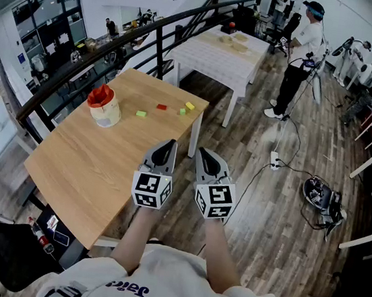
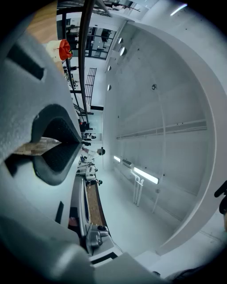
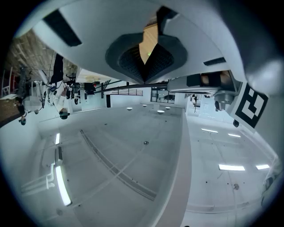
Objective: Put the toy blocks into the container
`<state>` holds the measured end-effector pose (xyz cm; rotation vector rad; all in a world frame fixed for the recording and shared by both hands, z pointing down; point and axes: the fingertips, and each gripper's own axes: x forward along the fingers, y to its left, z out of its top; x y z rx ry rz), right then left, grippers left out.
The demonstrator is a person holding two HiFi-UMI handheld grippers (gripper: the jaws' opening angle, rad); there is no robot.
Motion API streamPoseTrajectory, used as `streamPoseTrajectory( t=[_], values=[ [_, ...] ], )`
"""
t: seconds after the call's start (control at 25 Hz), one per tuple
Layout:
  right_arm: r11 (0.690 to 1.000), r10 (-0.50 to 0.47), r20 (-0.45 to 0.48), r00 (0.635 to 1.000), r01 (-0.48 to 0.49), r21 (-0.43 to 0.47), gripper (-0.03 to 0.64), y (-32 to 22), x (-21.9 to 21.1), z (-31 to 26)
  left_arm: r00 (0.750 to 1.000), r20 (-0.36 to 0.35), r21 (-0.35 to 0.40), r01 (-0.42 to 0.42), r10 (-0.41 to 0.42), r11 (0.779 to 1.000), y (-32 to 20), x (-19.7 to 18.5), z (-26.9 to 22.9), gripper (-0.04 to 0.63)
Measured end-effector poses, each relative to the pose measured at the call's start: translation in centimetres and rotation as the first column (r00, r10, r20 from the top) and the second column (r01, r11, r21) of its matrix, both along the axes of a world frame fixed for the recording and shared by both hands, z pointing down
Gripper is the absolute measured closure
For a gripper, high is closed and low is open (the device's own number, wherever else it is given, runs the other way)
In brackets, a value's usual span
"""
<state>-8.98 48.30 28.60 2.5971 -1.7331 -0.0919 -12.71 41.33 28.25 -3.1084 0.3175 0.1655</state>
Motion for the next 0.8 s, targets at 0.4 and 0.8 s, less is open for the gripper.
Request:
streamPoseTrajectory(
  t=[0.4,0.8],
  values=[
    [0.999,-0.037,0.018,0.999,0.037,0.001,0.603,-0.2,0.5,1.5,1.0,0.021,-0.018,-0.011,0.012,1.0,0.9,1.4,1.6,0.588],
    [0.999,-0.042,0.051,0.998,0.043,-0.015,0.603,-9.1,6.8,2.6,0.997,0.04,-0.012,0.069,-0.068,0.998,-8.9,5.9,3.4,0.588]
  ],
)
